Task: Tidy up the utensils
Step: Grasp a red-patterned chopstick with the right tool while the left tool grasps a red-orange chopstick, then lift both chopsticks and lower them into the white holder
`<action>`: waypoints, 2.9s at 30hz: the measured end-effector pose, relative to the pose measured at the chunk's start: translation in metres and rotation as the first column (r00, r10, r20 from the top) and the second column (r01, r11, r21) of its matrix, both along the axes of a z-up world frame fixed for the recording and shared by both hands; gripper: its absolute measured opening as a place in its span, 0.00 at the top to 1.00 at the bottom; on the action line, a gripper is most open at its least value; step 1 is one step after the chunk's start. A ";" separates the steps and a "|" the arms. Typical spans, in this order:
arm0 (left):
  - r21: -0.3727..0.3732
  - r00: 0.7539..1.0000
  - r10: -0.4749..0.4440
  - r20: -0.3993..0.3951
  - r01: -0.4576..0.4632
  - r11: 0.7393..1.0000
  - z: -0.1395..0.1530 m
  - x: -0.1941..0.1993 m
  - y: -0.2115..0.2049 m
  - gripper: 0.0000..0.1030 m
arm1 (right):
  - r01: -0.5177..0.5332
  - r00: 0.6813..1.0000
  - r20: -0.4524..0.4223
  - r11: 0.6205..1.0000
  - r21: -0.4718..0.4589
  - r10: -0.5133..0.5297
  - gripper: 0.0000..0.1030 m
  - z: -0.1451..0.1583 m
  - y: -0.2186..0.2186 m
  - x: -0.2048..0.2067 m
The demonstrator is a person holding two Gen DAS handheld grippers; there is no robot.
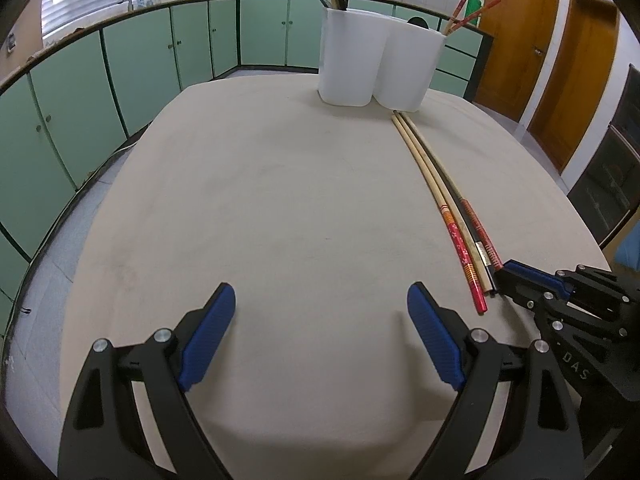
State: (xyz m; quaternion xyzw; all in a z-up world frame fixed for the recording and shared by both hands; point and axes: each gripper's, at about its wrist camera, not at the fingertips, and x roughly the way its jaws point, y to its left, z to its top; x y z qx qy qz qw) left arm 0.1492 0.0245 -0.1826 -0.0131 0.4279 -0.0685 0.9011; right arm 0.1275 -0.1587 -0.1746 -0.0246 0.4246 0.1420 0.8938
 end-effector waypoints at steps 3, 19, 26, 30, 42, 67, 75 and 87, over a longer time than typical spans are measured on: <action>0.002 1.000 -0.007 -0.002 0.007 1.000 0.000 0.000 -0.003 0.17 | 0.003 1.000 -0.004 1.000 0.022 -0.003 0.93 0.000 -0.005 -0.001; 0.002 0.993 -0.118 -0.012 0.118 0.993 -0.003 -0.009 -0.054 0.17 | 0.125 0.992 -0.003 0.992 0.023 -0.125 0.94 -0.001 -0.062 -0.002; 0.043 0.994 -0.105 -0.030 0.106 0.993 -0.006 -0.006 -0.064 0.17 | 0.123 0.992 -0.004 0.992 0.033 -0.123 0.94 -0.001 -0.062 -0.001; 0.066 0.996 -0.089 -0.026 0.091 0.994 -0.006 -0.005 -0.065 0.31 | 0.123 0.992 -0.005 0.992 0.036 -0.123 0.94 -0.001 -0.062 -0.002; 0.055 0.997 -0.072 -0.015 0.072 0.996 -0.002 -0.009 -0.039 0.59 | 0.121 0.993 -0.008 0.992 0.036 -0.121 0.94 -0.002 -0.062 -0.003; 0.034 0.994 -0.104 0.028 0.104 0.994 0.023 -0.014 -0.043 0.95 | 0.119 0.991 0.051 0.990 0.078 -0.123 0.95 0.018 -0.068 -0.008; 0.038 0.980 -0.122 0.158 0.118 0.992 0.076 -0.025 -0.041 0.95 | 0.096 0.979 0.168 0.991 0.095 -0.111 0.95 0.067 -0.077 -0.013; 0.042 0.931 -0.139 0.338 0.133 0.990 0.153 -0.016 -0.036 0.95 | 0.029 0.946 0.318 0.995 0.098 -0.059 0.95 0.141 -0.076 -0.001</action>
